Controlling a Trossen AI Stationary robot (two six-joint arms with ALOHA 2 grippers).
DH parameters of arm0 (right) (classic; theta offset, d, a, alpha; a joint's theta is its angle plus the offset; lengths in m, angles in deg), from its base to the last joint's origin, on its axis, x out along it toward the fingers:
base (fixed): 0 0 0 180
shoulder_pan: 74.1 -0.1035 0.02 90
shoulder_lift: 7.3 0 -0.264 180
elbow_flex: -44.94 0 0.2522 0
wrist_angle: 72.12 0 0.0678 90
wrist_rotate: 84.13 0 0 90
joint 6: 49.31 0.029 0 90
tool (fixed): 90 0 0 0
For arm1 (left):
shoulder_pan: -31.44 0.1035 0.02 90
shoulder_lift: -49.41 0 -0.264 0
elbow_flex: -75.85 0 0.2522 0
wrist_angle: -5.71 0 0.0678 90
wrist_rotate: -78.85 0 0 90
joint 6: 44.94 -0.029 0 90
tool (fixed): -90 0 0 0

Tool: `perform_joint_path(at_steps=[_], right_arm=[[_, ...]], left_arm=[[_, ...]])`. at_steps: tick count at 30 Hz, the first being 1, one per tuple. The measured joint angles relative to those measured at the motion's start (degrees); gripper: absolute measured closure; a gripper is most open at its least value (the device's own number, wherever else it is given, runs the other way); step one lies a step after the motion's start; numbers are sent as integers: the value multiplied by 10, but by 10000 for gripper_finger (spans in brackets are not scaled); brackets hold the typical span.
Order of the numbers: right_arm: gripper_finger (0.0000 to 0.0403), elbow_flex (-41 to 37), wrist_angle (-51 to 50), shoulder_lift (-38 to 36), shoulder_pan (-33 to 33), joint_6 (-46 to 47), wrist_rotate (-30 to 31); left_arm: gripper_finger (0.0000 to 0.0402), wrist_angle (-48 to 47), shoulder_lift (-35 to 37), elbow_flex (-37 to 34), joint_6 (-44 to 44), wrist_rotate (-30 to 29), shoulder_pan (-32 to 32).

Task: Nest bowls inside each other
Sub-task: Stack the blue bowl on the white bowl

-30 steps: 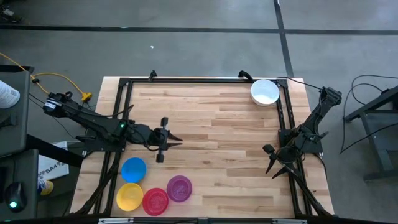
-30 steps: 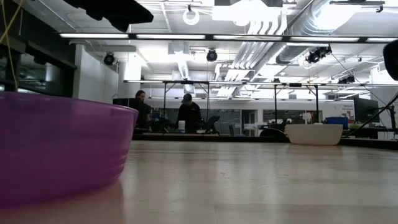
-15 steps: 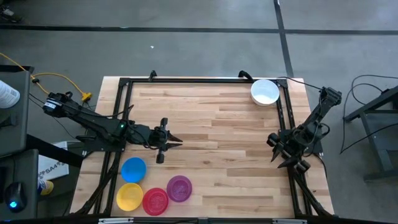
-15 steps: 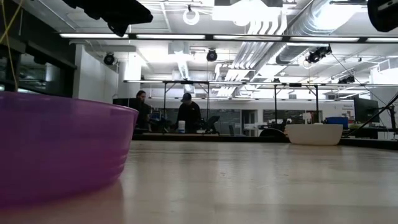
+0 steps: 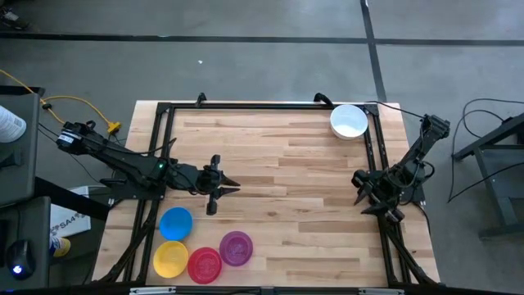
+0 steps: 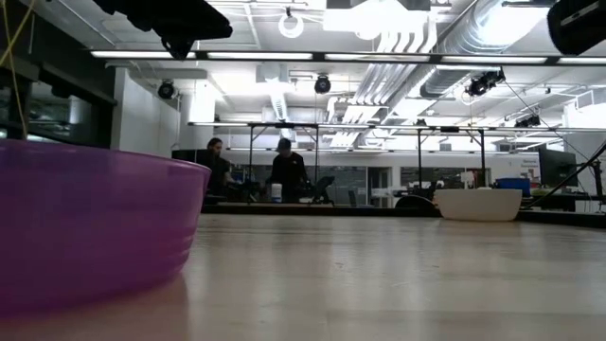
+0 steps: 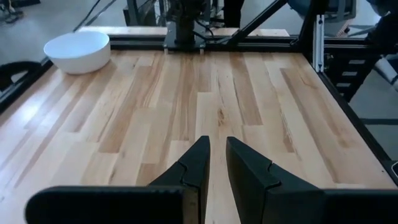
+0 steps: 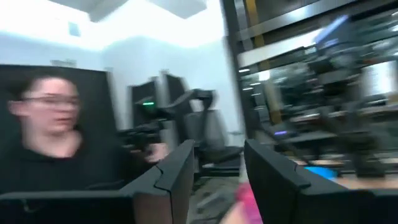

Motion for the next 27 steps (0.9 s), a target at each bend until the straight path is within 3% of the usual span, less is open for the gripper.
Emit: perform_joint_path(at_steps=[4,9,13,20,27], right_arm=[[267,0,10,0,0,-65,94],[267,0,6,0,0,-71,238],[267,2,-20,0,0,-71,297],[267,35,-60,35,16,-58,296],[267,108,-121,132,60,-22,247]], left_arm=[[348,-26,0,0,31,0,0],[348,-65,0,0,80,-14,-25],[348,-89,0,0,117,-50,-65],[348,-123,0,0,199,-92,-142],[348,-150,0,0,267,-104,-218]])
